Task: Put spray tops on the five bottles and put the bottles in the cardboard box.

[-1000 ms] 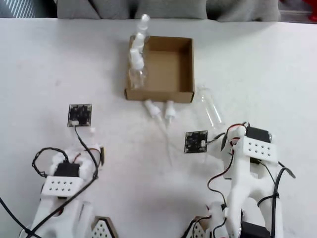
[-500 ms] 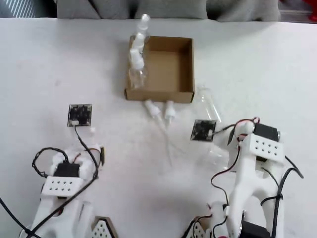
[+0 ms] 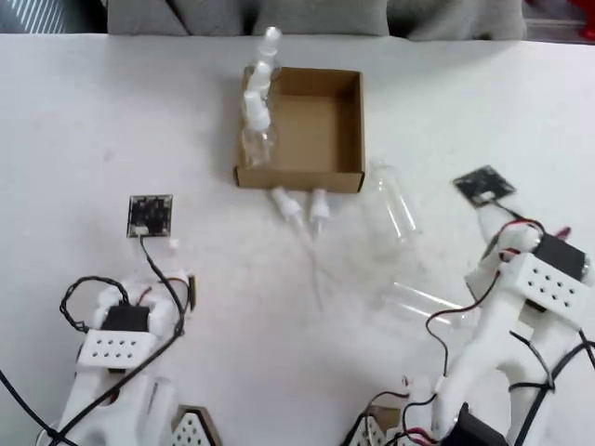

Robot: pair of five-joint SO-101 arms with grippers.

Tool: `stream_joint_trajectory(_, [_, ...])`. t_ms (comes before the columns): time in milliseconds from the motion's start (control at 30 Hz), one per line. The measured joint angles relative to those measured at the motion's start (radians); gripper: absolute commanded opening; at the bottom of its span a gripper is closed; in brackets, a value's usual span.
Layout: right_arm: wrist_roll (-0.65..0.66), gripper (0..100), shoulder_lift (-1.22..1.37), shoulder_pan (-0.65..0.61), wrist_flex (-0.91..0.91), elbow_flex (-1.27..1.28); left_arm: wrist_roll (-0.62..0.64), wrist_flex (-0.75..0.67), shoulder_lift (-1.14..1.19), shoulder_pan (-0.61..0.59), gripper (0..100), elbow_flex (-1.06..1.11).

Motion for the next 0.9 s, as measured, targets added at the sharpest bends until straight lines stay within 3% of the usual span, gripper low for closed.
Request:
stream_joint_trajectory(133, [-0.066, 1.6, 0.0, 0.081, 0.0, 0.055, 0.0, 0.0, 0.0, 0.0, 2, 0.0])
stream_joint_trajectory(400, [-0.071, 1.6, -0.008, 0.212, 0.0, 0.164, 0.0, 0.0, 0.0, 0.0, 2, 0.0])
stream_joint_trajectory(567, [-0.072, 1.6, -0.101, 0.229, -0.002, 0.295, 0.0, 0.0, 0.0, 0.0, 2, 0.0])
stream_joint_trajectory(900, [-0.29, 1.7, -0.275, 0.209, -0.311, 0.566, 0.0, 0.0, 0.0, 0.0, 2, 0.0])
